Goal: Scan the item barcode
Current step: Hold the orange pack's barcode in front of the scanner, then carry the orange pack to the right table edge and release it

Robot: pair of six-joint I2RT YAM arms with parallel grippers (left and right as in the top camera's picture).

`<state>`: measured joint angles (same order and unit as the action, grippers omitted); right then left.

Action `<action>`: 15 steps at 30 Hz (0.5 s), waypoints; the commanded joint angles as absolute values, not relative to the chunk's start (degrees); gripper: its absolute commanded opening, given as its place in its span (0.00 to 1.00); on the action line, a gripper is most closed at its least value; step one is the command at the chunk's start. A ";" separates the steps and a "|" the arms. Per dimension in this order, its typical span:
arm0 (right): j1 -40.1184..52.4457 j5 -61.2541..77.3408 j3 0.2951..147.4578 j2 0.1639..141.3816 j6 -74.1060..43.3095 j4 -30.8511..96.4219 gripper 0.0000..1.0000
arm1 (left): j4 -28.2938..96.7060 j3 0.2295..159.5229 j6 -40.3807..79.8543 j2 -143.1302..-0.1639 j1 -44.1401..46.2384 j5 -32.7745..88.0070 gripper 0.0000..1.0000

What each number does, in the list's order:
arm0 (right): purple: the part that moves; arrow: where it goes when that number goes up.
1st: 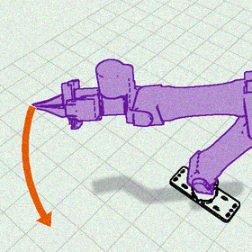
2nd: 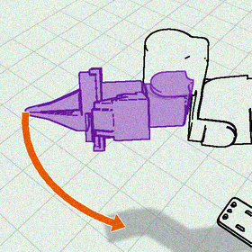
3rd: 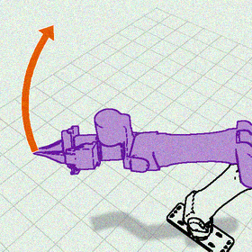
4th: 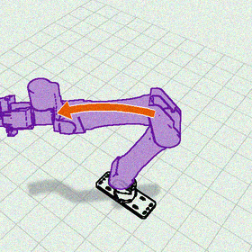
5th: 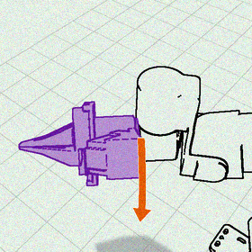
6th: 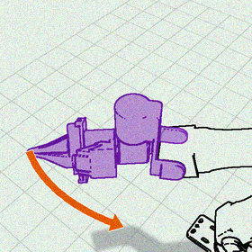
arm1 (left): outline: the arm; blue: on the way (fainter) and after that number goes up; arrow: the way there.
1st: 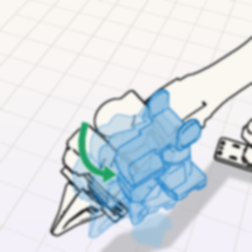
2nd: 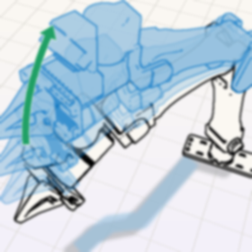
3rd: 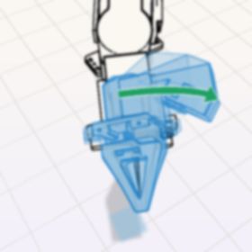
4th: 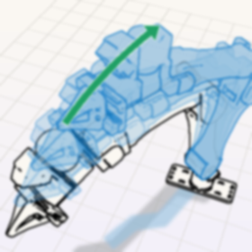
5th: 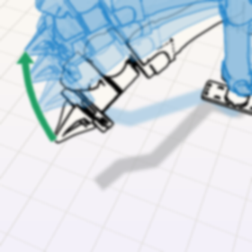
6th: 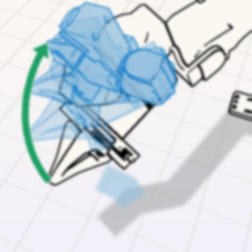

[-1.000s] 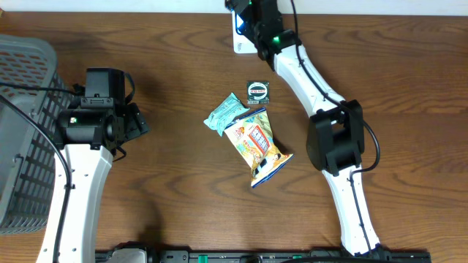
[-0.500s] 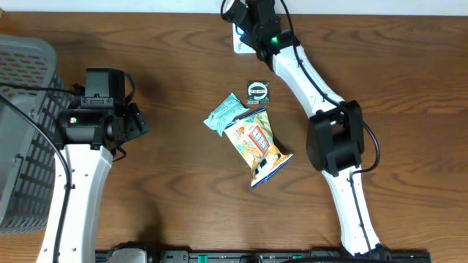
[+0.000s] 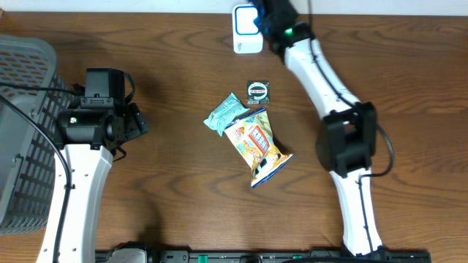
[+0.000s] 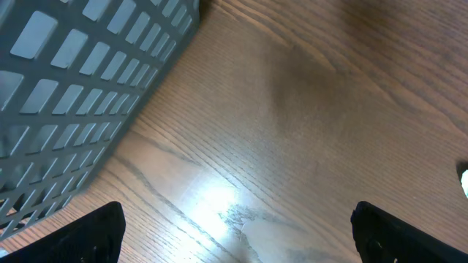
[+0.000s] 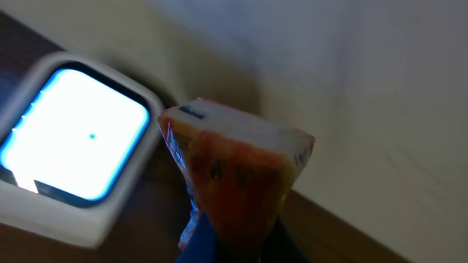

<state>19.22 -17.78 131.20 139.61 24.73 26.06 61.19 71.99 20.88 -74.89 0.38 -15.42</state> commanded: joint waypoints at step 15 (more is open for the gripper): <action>-16.27 -19.35 131.92 134.28 12.88 49.65 0.01 | 61.36 72.12 20.38 -74.94 0.16 -16.58 0.98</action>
<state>-12.78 -18.96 131.50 135.57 14.02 49.17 61.19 71.99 20.88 -74.89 0.38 -15.42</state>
